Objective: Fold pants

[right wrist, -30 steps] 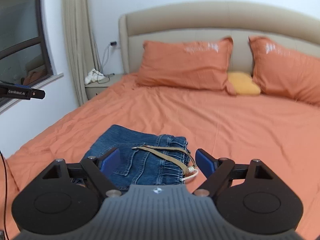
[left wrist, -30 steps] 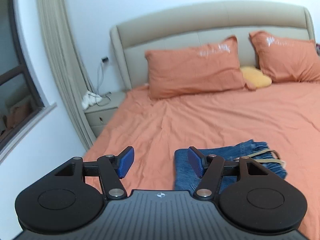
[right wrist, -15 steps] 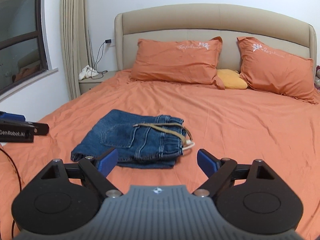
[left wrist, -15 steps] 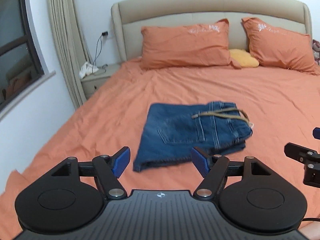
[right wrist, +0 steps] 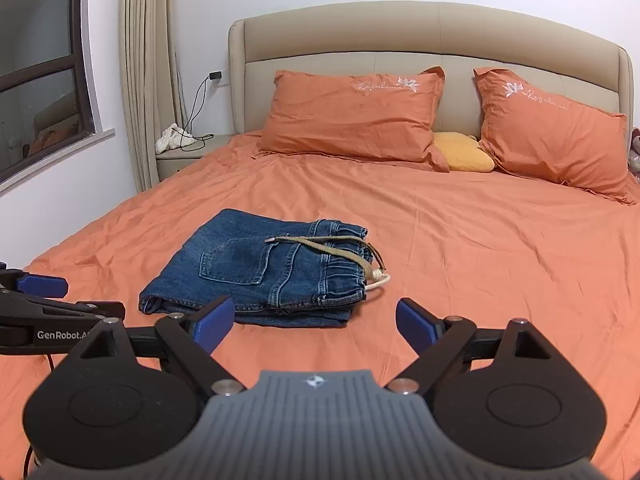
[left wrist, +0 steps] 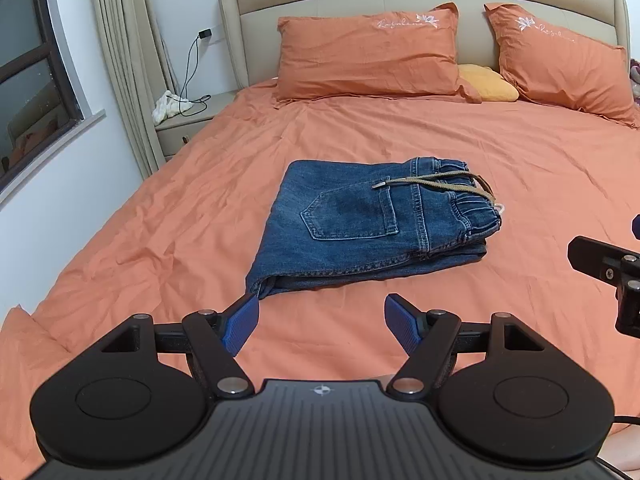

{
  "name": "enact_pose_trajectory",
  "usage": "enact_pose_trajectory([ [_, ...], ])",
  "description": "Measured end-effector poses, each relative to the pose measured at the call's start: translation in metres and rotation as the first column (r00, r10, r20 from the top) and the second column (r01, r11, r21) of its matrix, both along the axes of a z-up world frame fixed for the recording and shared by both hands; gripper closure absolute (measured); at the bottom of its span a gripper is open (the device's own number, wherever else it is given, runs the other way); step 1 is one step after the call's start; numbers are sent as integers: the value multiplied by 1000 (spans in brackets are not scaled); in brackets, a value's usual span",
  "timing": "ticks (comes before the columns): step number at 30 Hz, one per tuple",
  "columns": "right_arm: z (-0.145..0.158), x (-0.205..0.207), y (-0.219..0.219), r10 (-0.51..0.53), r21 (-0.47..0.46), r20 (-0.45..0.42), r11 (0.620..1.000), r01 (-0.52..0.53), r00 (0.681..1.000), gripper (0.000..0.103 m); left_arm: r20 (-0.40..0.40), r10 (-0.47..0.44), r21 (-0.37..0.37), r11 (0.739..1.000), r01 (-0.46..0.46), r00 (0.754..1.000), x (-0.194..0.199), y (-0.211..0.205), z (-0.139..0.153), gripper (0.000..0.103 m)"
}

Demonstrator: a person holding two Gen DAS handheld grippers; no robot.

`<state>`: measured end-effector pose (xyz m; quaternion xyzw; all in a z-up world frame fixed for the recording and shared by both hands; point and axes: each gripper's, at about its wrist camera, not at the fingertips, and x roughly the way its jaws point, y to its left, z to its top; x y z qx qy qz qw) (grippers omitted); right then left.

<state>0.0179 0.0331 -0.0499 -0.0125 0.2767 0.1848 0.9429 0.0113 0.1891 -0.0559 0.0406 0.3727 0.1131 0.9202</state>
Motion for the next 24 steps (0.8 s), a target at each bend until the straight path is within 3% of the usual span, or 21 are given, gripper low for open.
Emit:
enact_pose_trajectory([
  [24, 3, -3, -2, 2, -6, 13, 1000, -2, 1000, 18, 0, -2, 7, 1000, 2, 1000, -1, -1, 4, 19],
])
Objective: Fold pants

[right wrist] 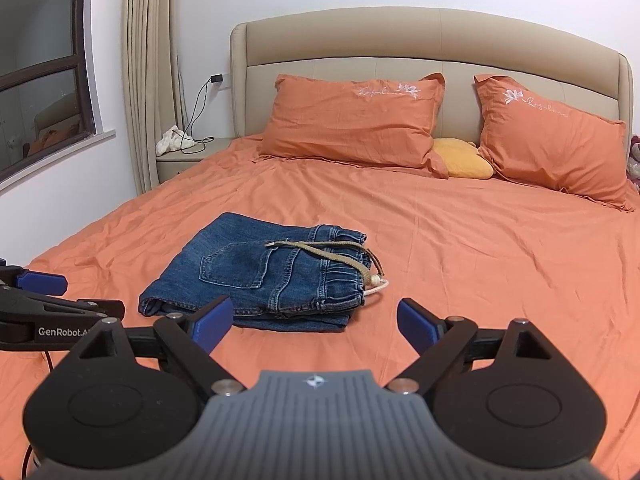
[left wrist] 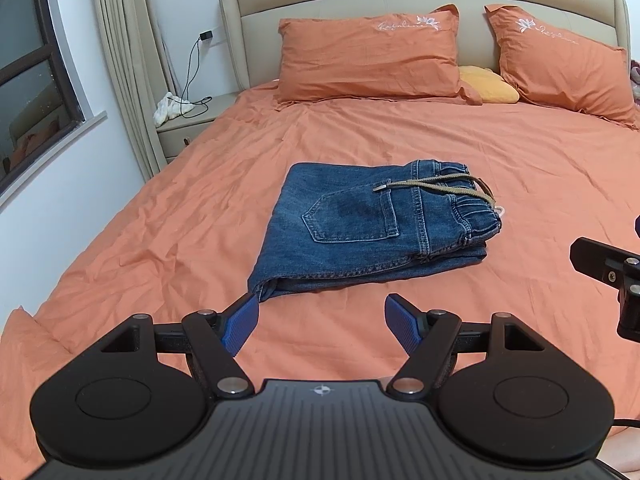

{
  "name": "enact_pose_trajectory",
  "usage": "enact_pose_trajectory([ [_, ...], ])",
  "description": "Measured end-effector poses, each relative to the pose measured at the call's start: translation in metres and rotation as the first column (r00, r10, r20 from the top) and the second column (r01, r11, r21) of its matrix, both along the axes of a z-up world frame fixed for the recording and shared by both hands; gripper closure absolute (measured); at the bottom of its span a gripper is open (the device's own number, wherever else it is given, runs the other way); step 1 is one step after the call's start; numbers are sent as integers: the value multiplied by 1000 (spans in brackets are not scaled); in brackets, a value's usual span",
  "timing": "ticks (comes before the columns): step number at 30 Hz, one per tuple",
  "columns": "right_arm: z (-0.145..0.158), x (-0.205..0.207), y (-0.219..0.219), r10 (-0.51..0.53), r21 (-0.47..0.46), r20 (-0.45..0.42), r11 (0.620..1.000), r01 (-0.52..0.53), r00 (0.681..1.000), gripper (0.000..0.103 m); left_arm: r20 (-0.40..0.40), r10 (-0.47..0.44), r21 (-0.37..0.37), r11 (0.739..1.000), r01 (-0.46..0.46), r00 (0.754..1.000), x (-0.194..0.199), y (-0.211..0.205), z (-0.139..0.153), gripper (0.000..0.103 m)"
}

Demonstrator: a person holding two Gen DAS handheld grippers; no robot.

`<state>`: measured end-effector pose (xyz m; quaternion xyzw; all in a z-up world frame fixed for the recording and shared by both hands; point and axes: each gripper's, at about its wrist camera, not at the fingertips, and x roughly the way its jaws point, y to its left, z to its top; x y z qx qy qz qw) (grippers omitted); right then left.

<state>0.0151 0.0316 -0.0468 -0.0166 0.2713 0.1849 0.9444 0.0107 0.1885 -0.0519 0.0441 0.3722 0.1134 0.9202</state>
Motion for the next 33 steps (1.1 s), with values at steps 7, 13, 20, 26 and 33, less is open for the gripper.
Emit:
enact_pose_trajectory([
  [7, 1, -1, -5, -9, 2, 1, 1000, 9, 1000, 18, -1, 0, 1, 1000, 0, 1000, -2, -3, 1, 19],
  [13, 1, -2, -5, -9, 3, 0, 1000, 9, 1000, 17, -4, 2, 1, 1000, -2, 1000, -2, -5, 1, 19],
  [20, 0, -2, -6, -13, 5, 0, 1000, 13, 1000, 17, -3, -4, 9, 1000, 4, 1000, 0, -4, 0, 19],
  [26, 0, -2, -7, -15, 6, 0, 1000, 15, 1000, 17, 0, -15, 25, 1000, 15, 1000, 1, -4, 1, 19],
  [33, 0, -1, -9, -22, 9, -1, 1000, 22, 1000, 17, 2, -24, 30, 999, 24, 1000, 4, -2, 1, 18],
])
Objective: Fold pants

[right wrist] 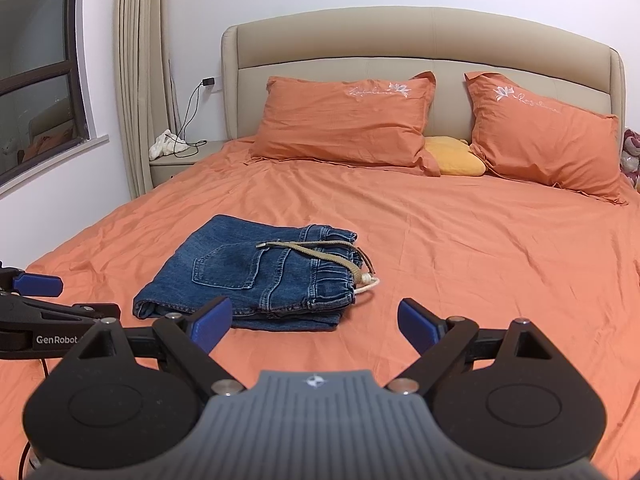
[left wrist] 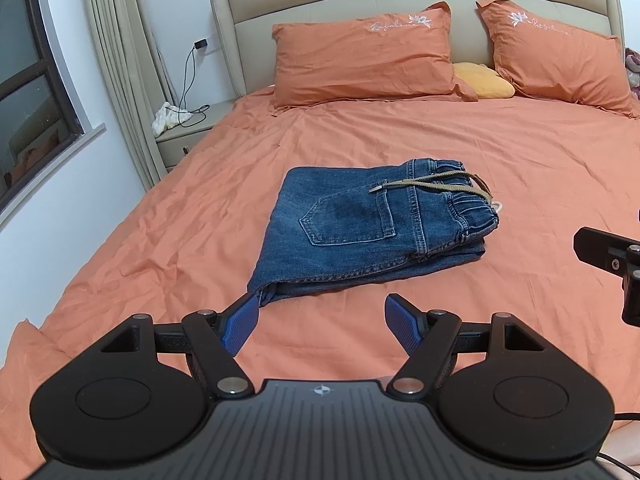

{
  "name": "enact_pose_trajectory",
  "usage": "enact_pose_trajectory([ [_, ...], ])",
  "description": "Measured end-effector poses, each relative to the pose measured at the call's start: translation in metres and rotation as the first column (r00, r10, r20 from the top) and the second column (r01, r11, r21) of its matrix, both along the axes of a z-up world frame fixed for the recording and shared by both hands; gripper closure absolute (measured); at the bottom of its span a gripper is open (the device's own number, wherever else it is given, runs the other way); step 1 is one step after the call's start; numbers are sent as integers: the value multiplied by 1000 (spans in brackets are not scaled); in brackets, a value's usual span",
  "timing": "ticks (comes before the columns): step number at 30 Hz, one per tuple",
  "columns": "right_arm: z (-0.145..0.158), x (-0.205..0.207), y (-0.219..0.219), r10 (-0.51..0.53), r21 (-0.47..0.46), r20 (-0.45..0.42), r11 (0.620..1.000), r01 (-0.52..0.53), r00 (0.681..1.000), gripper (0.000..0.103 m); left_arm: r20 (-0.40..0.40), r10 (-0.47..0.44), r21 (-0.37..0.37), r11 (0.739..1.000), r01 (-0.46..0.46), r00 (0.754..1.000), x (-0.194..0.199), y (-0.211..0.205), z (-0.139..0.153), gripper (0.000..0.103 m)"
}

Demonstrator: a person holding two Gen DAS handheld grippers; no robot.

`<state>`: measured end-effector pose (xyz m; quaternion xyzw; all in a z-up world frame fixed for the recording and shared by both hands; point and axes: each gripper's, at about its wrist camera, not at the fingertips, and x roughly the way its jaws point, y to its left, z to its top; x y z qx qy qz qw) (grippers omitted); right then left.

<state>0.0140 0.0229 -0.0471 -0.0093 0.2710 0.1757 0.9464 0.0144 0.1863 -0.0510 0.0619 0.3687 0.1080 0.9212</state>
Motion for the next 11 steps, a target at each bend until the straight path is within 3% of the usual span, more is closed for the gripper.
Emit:
enact_pose_trajectory([
  [11, 1, 2, -1, -8, 4, -3, 1000, 8, 1000, 17, 9, -17, 5, 1000, 17, 1000, 2, 1, 2, 18],
])
